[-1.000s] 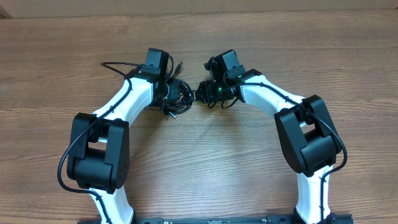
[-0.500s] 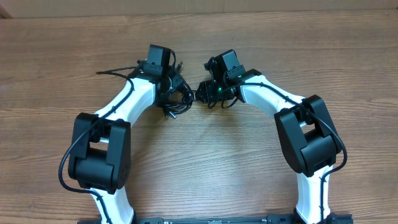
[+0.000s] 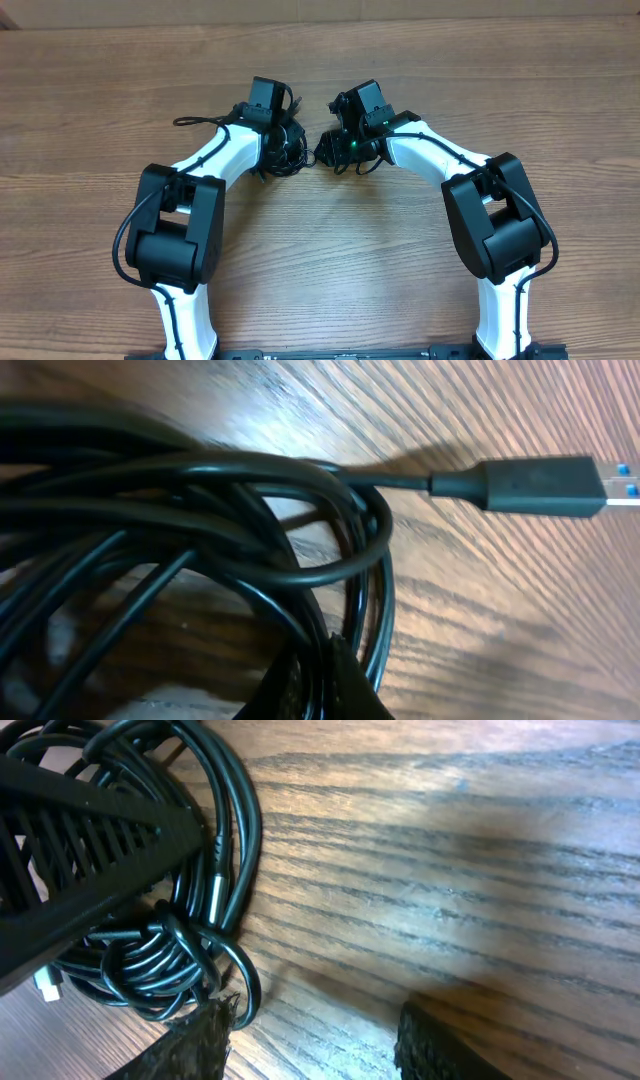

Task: Untangle cables

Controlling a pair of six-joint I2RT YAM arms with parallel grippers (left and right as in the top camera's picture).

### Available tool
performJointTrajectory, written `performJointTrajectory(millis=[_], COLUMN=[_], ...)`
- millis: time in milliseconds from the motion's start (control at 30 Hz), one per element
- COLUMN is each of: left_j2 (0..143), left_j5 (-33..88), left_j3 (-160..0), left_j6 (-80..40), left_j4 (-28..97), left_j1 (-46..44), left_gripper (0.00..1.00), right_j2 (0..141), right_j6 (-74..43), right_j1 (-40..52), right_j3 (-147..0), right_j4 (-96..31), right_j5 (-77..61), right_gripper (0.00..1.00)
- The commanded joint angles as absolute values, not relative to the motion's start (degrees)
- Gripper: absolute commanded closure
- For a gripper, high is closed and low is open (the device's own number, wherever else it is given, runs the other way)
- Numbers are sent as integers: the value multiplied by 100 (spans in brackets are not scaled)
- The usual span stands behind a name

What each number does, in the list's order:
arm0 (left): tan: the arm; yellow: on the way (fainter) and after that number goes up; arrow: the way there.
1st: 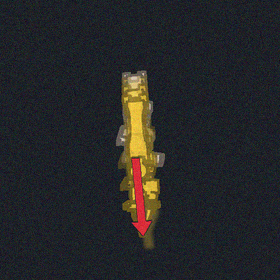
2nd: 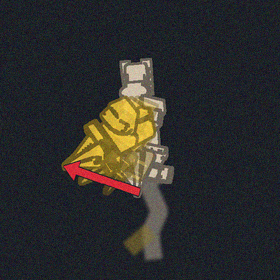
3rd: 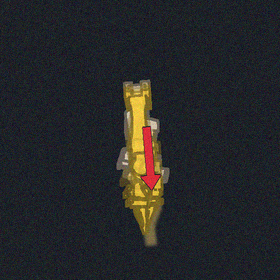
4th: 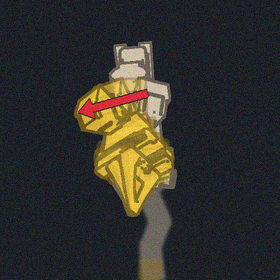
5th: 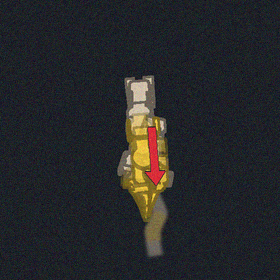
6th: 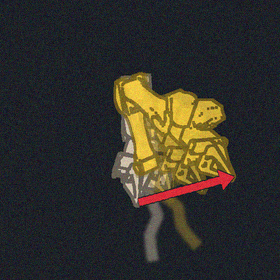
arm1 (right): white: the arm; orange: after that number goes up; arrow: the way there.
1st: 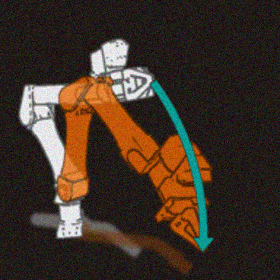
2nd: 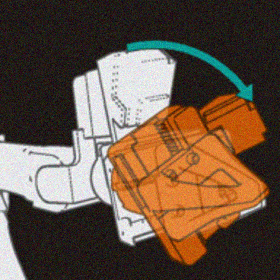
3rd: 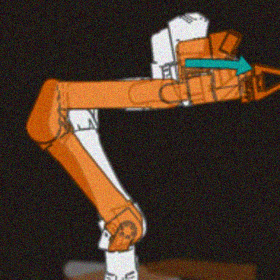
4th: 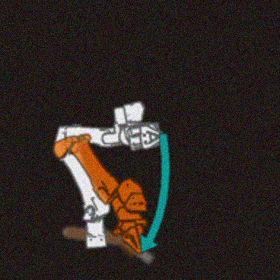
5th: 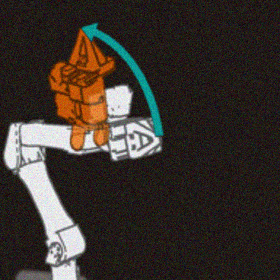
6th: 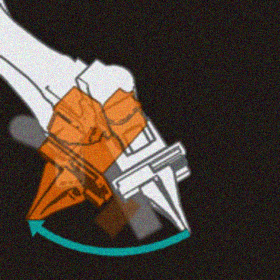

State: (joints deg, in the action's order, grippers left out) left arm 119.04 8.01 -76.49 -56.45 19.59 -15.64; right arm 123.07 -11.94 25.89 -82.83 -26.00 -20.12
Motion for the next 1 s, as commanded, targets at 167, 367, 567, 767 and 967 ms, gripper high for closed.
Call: performJointTrajectory(millis=[167,367,567,767,967], left_j2=[11437,11395,11393,11395,11393], left_j5=[3815,7124,8639,8960,8962], left_j3=[-7787,-7789,-7789,-7789,-7787], left_j6=[-3951,-3841,-3465,-3435,-3424], left_j4=[2056,1868,1614,1619,1621], left_j1=[-954,-270,-110,-196,-196], left_gripper=[96,96,96,96,96], right_j2=[11249,10925,10947,10951,10951], right_j6=[-174,202,204,200,176], right_j1=[2228,1857,1675,1785,1959], right_j3=[-8377,-8370,-8364,-8364,-8364], right_j4=[-3474,-3938,-3776,-3830,-3857], right_j5=[-3409,-5478,-6901,-6936,-7153], right_gripper=[46,46,46,54,60])
